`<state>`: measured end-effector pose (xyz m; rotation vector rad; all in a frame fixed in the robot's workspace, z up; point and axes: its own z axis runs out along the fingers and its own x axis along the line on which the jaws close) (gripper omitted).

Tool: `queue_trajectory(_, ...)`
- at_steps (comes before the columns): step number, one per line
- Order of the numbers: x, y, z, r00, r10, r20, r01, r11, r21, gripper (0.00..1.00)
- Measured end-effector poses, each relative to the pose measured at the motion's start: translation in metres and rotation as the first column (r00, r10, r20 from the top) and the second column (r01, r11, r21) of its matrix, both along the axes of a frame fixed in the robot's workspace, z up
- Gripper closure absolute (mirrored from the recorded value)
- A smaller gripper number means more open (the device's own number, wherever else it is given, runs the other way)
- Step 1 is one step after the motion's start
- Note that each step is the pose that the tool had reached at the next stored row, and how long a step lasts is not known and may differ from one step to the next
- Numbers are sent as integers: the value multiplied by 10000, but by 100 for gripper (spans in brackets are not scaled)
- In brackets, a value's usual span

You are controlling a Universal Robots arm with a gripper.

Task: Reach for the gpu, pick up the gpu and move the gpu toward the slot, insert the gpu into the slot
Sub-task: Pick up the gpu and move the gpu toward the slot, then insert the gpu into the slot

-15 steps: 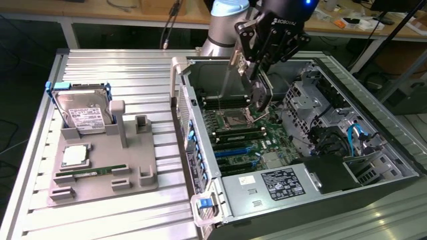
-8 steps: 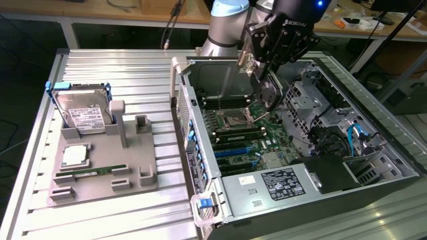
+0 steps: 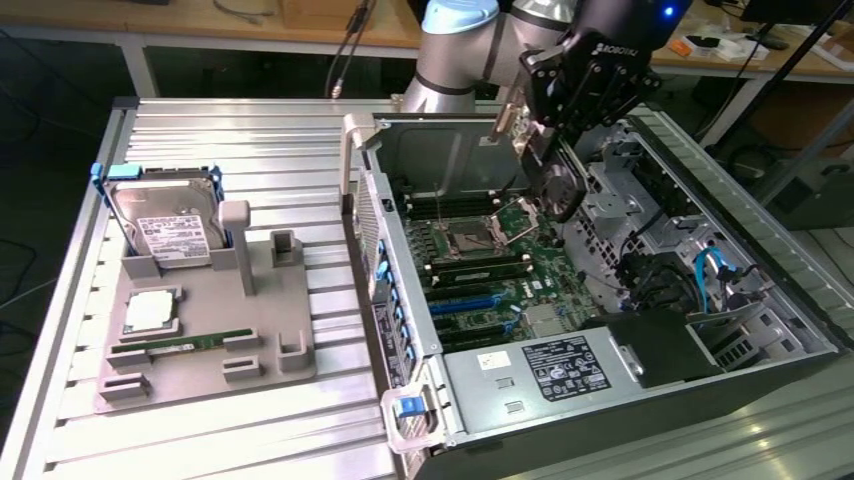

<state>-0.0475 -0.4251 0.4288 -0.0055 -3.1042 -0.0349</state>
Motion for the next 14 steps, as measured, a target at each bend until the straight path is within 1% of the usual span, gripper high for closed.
queue_trajectory(10,3,0,0,10000,50,0,-50,10000,0,73)
queue_trajectory(11,3,0,-1,9992,397,0,-397,9992,1,73)
queue_trajectory(12,3,0,0,9984,557,0,-557,9984,0,73)
queue_trajectory(13,3,0,0,9965,840,0,-840,9965,0,73)
queue_trajectory(14,3,0,-1,9932,1165,0,-1165,9932,0,73)
